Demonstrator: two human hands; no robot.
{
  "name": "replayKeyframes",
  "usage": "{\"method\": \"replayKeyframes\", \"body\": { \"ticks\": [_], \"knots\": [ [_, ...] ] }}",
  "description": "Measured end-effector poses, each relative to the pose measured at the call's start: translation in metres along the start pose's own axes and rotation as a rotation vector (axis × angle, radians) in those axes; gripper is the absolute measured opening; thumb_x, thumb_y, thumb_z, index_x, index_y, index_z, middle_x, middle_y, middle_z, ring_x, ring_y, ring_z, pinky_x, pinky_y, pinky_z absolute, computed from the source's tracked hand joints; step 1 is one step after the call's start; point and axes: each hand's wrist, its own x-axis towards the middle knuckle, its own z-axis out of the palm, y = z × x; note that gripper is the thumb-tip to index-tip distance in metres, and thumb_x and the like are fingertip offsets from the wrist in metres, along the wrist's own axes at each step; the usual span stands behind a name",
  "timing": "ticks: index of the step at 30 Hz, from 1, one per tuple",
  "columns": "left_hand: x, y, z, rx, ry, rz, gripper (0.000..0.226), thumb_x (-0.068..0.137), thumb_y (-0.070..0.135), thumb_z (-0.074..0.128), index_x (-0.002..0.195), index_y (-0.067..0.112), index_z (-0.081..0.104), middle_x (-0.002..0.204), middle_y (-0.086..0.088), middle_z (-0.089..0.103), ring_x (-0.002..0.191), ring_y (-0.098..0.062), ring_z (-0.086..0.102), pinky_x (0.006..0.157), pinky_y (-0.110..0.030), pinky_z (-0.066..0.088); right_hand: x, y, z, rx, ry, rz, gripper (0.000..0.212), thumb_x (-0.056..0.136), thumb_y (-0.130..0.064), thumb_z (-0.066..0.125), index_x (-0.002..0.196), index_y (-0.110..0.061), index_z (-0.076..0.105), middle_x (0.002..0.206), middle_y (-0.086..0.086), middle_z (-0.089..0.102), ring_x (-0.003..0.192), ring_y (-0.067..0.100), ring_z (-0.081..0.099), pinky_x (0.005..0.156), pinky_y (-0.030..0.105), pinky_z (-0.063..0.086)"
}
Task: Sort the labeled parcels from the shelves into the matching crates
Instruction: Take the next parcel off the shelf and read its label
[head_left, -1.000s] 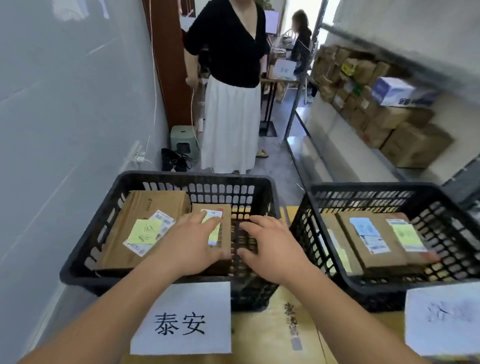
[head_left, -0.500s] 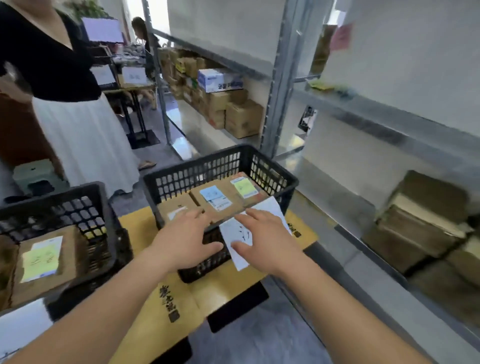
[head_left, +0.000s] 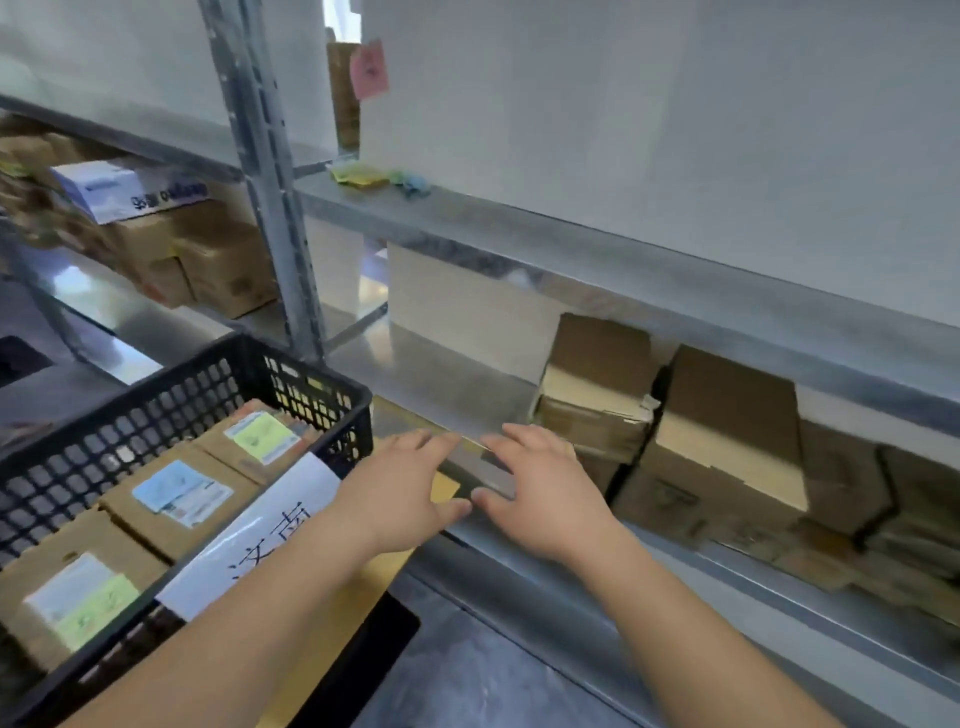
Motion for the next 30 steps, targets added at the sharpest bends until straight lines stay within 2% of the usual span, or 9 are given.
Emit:
{"method": "replayKeyframes", "body": {
  "ticks": [7, 10, 14, 17, 19, 21, 24, 27, 30],
  "knots": [
    [0.107, 0.035, 0.002, -0.08, -0.067, 0.185, 0.087, 0.088, 0.062, 0.06, 0.157, 0.042, 0.011, 0.158, 0.003, 0.032, 0.143, -0.027, 0.031, 0.113, -0.041, 0.037, 0.042, 0.073, -0.033, 0.003, 0.149, 0.3, 0.066, 0.095, -0.058, 0.055, 0.153, -0.03, 0.04, 0.167, 0.004, 0.025, 0.154, 0.026, 0.015, 0.126, 0.039, 0.014],
    [0.145, 0.044, 0.001, -0.097, -0.106, 0.243, 0.085, 0.088, 0.065, 0.058, 0.156, 0.045, 0.01, 0.158, 0.0, 0.032, 0.141, -0.03, 0.033, 0.111, -0.041, 0.038, 0.057, 0.098, -0.046, -0.001, 0.123, 0.438, 0.069, 0.097, -0.061, 0.05, 0.157, -0.032, 0.033, 0.168, 0.006, 0.018, 0.154, 0.033, 0.013, 0.125, 0.043, 0.016],
    [0.189, 0.049, 0.004, -0.137, -0.146, 0.266, 0.074, 0.09, 0.071, 0.045, 0.153, 0.05, 0.012, 0.159, -0.008, 0.033, 0.143, -0.035, 0.032, 0.112, -0.045, 0.038, 0.078, 0.124, -0.058, -0.027, 0.042, 0.57, 0.067, 0.1, -0.057, 0.047, 0.159, -0.034, 0.027, 0.165, 0.013, 0.022, 0.144, 0.043, 0.031, 0.117, 0.043, 0.031],
    [0.212, 0.05, 0.014, -0.162, -0.174, 0.244, 0.069, 0.089, 0.075, 0.034, 0.151, 0.052, 0.014, 0.152, -0.014, 0.04, 0.134, -0.039, 0.044, 0.109, -0.048, 0.042, 0.086, 0.136, -0.061, -0.01, -0.051, 0.601, 0.068, 0.099, -0.052, 0.051, 0.16, -0.038, 0.024, 0.17, 0.015, 0.007, 0.144, 0.047, 0.033, 0.117, 0.043, 0.033],
    [0.221, 0.052, 0.021, -0.191, -0.203, 0.215, 0.069, 0.086, 0.077, 0.03, 0.149, 0.053, 0.016, 0.149, -0.016, 0.041, 0.124, -0.038, 0.054, 0.106, -0.049, 0.045, 0.089, 0.142, -0.06, -0.005, -0.095, 0.6, 0.071, 0.098, -0.049, 0.054, 0.161, -0.037, 0.022, 0.17, 0.016, 0.004, 0.147, 0.046, 0.031, 0.118, 0.043, 0.031],
    [0.226, 0.055, 0.026, -0.204, -0.223, 0.186, 0.069, 0.087, 0.074, 0.034, 0.15, 0.05, 0.018, 0.151, -0.016, 0.039, 0.118, -0.036, 0.058, 0.105, -0.048, 0.046, 0.091, 0.146, -0.061, -0.001, -0.111, 0.579, 0.074, 0.096, -0.047, 0.055, 0.161, -0.035, 0.021, 0.169, 0.017, 0.009, 0.151, 0.04, 0.025, 0.12, 0.042, 0.03],
    [0.229, 0.06, 0.028, -0.258, -0.222, 0.157, 0.067, 0.093, 0.06, 0.048, 0.153, 0.042, 0.025, 0.15, -0.012, 0.042, 0.119, -0.03, 0.058, 0.104, -0.039, 0.045, 0.096, 0.154, -0.063, 0.035, -0.139, 0.506, 0.075, 0.097, -0.042, 0.056, 0.162, -0.027, 0.023, 0.166, 0.007, 0.029, 0.157, 0.025, 0.011, 0.123, 0.037, 0.025],
    [0.225, 0.067, 0.028, -0.38, -0.169, 0.123, 0.055, 0.096, 0.046, 0.053, 0.148, 0.036, 0.038, 0.14, -0.004, 0.054, 0.111, -0.021, 0.06, 0.093, -0.031, 0.047, 0.102, 0.161, -0.067, 0.082, -0.149, 0.494, 0.072, 0.099, -0.039, 0.055, 0.162, -0.024, 0.023, 0.164, 0.005, 0.034, 0.156, 0.025, 0.016, 0.122, 0.035, 0.027],
    [0.217, 0.073, 0.031, -0.442, -0.068, 0.079, 0.039, 0.098, 0.044, 0.054, 0.137, 0.035, 0.05, 0.128, 0.005, 0.063, 0.1, -0.016, 0.065, 0.078, -0.021, 0.05, 0.108, 0.164, -0.068, 0.11, -0.138, 0.503, 0.078, 0.093, -0.032, 0.06, 0.162, -0.025, 0.024, 0.163, 0.006, 0.036, 0.153, 0.025, 0.025, 0.12, 0.033, 0.032]
  ]
}}
